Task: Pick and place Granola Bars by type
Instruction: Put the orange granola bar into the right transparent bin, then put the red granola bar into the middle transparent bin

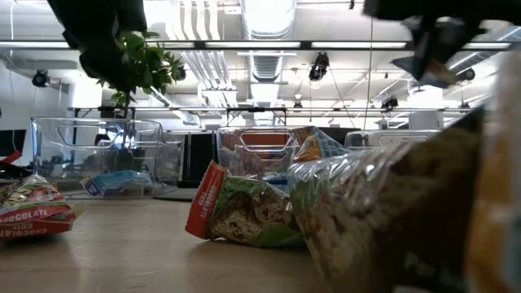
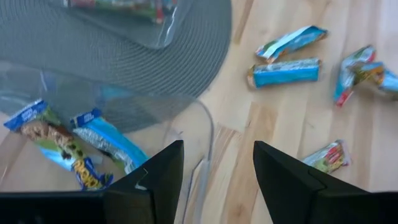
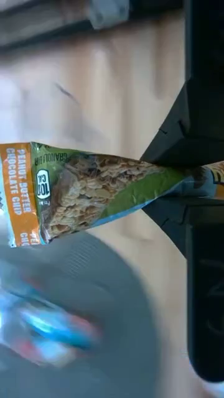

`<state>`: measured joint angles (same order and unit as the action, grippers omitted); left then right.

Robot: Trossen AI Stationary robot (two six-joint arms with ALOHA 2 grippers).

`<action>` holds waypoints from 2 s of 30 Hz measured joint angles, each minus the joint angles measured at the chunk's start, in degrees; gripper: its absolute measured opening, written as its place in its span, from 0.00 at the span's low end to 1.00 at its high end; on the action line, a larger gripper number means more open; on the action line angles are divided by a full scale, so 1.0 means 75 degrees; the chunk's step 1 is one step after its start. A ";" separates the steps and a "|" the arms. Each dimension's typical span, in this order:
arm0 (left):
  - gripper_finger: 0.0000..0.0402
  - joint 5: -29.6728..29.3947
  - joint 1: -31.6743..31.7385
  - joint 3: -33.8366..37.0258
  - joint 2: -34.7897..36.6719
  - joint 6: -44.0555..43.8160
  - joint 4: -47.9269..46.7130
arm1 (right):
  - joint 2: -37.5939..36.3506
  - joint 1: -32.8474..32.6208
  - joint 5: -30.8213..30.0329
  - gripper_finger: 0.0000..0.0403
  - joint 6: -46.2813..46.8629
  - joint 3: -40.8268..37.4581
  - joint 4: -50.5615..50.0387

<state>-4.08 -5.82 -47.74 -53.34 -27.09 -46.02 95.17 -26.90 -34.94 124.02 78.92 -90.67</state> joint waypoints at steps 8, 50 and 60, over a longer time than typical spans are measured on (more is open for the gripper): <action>0.44 -0.0753 0.0052 0.0043 0.0000 -0.2037 -0.0011 | -0.1408 0.3266 0.0227 0.13 -0.4553 -0.0741 0.0972; 0.44 -0.1304 -0.4853 -0.0062 -0.1511 -0.4341 0.1257 | -0.2156 0.5260 0.2295 0.56 -1.3805 -0.2348 0.6237; 0.44 -0.1316 -0.4733 -0.0519 -0.3481 -0.0260 0.1542 | -0.1849 0.5006 0.2741 0.56 -1.3474 -0.2387 0.6256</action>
<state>-13.94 -41.32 -51.63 -79.45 -29.04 -34.46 81.30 10.65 -14.38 22.97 61.01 -43.75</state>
